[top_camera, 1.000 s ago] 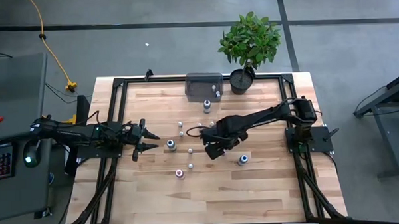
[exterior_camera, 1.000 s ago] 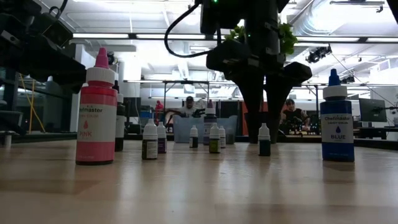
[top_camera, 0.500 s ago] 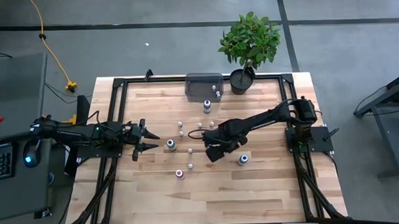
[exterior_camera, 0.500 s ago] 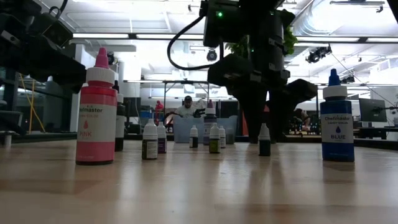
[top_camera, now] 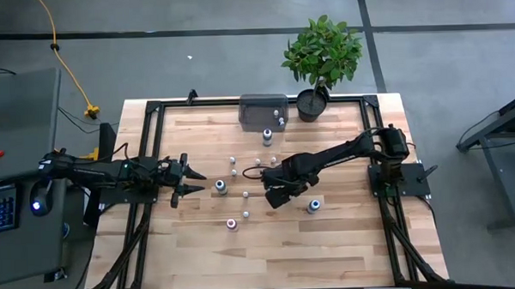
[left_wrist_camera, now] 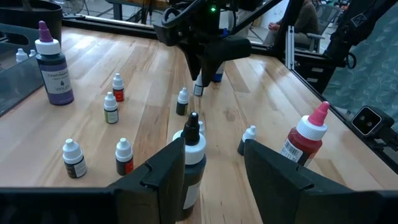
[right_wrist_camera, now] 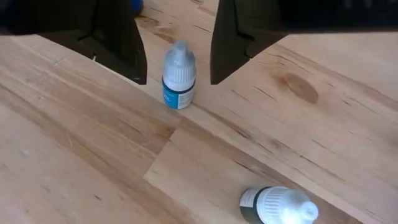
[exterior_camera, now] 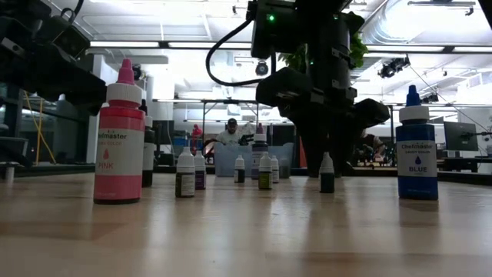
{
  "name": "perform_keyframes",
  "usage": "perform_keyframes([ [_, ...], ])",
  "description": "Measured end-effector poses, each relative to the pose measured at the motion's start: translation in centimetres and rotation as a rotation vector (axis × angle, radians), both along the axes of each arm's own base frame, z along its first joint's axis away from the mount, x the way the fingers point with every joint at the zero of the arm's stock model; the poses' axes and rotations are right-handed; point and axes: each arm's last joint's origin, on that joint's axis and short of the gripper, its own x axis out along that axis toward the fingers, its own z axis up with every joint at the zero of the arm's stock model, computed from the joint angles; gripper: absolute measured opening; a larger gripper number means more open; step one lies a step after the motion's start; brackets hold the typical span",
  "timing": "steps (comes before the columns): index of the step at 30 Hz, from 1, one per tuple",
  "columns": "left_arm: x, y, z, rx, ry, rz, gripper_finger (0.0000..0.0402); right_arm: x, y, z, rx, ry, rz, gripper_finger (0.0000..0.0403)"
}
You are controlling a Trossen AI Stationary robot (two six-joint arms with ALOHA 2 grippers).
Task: Pick & Place food coloring
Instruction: Put the small blue food coloring bottle into the black bin
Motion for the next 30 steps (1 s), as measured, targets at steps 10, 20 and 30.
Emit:
perform_keyframes([
  [10,0.0,0.0,0.0,0.0,0.0,0.0,0.0163,0.07,0.01,0.01,-0.002,-0.01,0.012,0.0103],
  [20,0.0,0.0,0.0,0.0,0.0,0.0,0.0163,0.08,-0.01,0.03,-0.008,-0.013,0.026,0.0055],
  [30,0.0,0.0,0.0,0.0,0.0,0.001,0.0163,0.21,0.11,0.35,-0.01,-0.019,0.047,0.0053],
])
